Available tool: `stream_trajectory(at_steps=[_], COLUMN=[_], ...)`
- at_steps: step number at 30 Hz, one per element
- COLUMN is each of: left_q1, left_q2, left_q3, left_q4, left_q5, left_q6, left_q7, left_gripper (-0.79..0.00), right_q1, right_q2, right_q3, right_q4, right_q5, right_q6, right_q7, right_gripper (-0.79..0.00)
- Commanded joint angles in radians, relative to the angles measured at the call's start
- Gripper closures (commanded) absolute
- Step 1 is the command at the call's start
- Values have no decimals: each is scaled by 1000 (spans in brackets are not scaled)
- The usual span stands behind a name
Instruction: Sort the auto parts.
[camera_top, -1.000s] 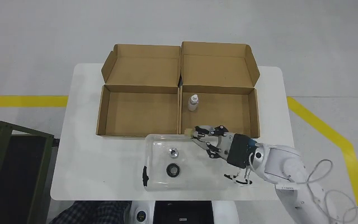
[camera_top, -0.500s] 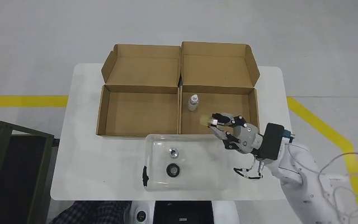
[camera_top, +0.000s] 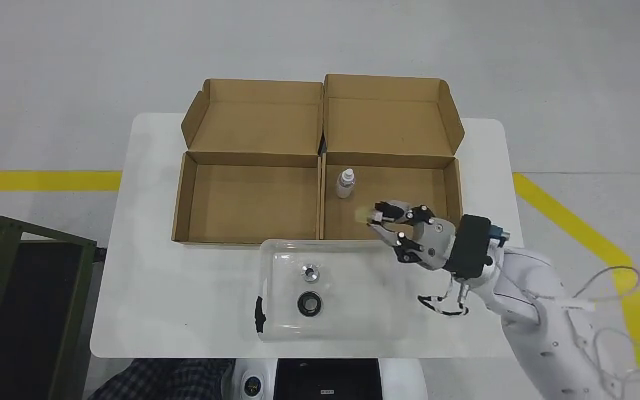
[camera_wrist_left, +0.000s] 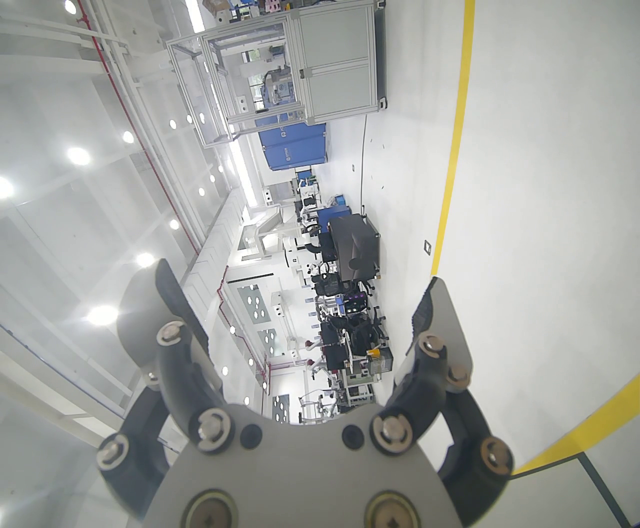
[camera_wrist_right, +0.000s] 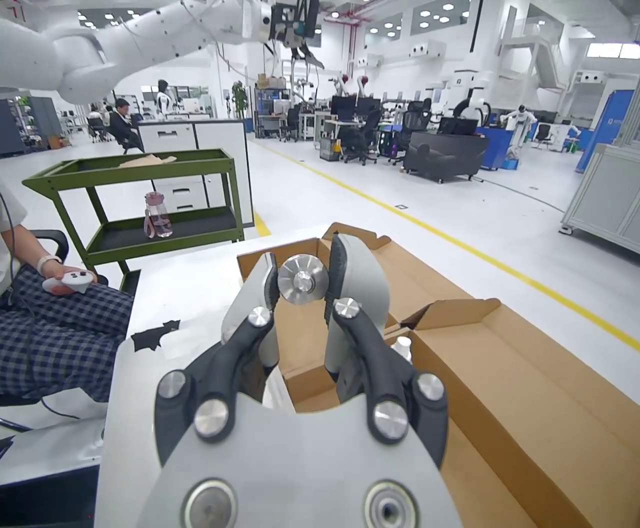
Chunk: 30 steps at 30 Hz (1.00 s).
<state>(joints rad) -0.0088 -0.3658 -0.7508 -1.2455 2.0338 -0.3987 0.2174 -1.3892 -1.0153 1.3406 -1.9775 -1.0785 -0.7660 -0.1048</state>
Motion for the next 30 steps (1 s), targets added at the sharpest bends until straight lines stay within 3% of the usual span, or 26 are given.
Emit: stream_trajectory(at_steps=[1,14,30], left_q1=[0,0,0], left_q2=[0,0,0], left_q3=[0,0,0], left_q4=[0,0,0], left_q5=[0,0,0], left_q6=[0,0,0], left_q7=[0,0,0], left_gripper=[-785,-785,-785], right_q1=[3,57,304], right_q2=[-1,2,-32], right_q3=[-1,3,-177], right_q4=[11,108,322], right_q5=[-10,-57,-73], right_q6=[18,76,127], right_q7=[26,255,444], right_gripper=[0,0,0])
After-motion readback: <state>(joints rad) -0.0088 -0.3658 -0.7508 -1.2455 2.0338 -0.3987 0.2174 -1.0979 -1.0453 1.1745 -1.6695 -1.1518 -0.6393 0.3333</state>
